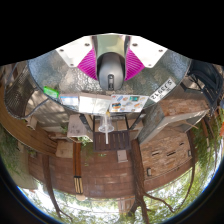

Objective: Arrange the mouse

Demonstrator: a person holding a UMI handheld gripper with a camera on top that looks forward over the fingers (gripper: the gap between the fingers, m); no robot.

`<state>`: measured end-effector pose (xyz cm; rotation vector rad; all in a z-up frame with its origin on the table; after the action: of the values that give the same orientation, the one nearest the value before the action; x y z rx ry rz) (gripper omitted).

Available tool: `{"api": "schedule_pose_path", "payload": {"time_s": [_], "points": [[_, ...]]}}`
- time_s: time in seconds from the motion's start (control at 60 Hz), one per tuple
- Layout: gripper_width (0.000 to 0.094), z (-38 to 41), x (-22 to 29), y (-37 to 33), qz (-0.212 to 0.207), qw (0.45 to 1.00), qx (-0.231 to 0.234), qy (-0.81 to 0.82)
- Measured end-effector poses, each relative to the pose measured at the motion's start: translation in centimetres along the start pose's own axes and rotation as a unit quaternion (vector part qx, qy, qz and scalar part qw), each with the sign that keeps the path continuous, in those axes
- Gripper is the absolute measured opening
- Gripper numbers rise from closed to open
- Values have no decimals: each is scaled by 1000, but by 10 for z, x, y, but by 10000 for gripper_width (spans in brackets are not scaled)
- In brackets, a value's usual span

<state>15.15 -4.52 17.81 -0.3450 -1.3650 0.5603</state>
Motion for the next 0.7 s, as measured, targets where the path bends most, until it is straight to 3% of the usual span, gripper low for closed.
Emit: {"api": "schedule_pose_path", "payload": {"time_s": [0.117,0.283,0.317,0.383,0.417,0.7], "points": [[379,-30,-43,57,66,997,-12,26],[529,-43,-82,76,108,994,-5,27],[595,-43,-81,70,108,994,-10,19],[876,-40,-72,56,100,995,-17,3],[835,-37,-69,47,96,995,-21,-5],[859,24,-41,-87,52,997,-52,-32]]}}
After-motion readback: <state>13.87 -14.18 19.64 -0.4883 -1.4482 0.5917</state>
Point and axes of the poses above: the point between the fingertips, and its own axes, seen from behind it with the camera up: z to the left, x up, y forward, the way the camera looks, the point moved 10 cm from there along -y, backward, against the way the camera looks, and after that the axes turned 11 degrees about x, right-handed, at the moved point
